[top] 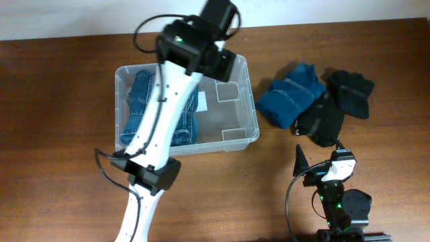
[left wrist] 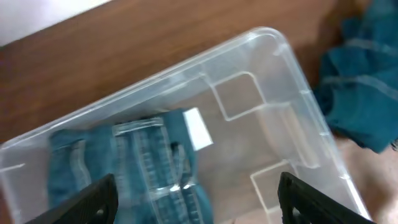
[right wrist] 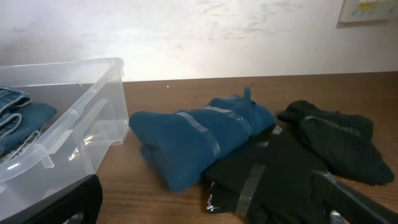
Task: Pack container
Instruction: 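Raise the left gripper out of the box and hold it above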
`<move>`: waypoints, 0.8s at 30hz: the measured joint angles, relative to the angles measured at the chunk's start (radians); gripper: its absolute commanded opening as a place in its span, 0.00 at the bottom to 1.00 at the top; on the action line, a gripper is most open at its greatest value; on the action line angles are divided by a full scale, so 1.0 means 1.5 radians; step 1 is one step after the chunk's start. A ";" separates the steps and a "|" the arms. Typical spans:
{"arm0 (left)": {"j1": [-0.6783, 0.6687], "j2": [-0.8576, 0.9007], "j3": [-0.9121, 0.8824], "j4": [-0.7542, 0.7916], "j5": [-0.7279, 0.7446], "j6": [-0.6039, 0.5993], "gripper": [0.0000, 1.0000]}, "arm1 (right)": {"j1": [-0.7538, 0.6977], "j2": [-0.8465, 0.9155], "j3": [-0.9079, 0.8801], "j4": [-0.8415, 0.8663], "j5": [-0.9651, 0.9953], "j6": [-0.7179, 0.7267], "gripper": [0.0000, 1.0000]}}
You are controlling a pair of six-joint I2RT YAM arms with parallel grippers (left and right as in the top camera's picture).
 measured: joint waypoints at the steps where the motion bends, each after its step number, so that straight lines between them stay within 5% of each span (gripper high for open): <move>1: 0.017 0.000 0.015 -0.007 0.001 -0.001 0.83 | 0.000 0.000 0.000 0.000 0.000 0.000 0.98; 14: 0.245 0.000 0.058 -0.009 0.094 -0.008 0.94 | 0.000 0.000 0.000 0.000 0.000 0.001 0.98; 24: 0.301 0.000 0.058 -0.010 0.113 -0.009 0.99 | 0.000 0.000 0.000 0.000 0.000 0.000 0.98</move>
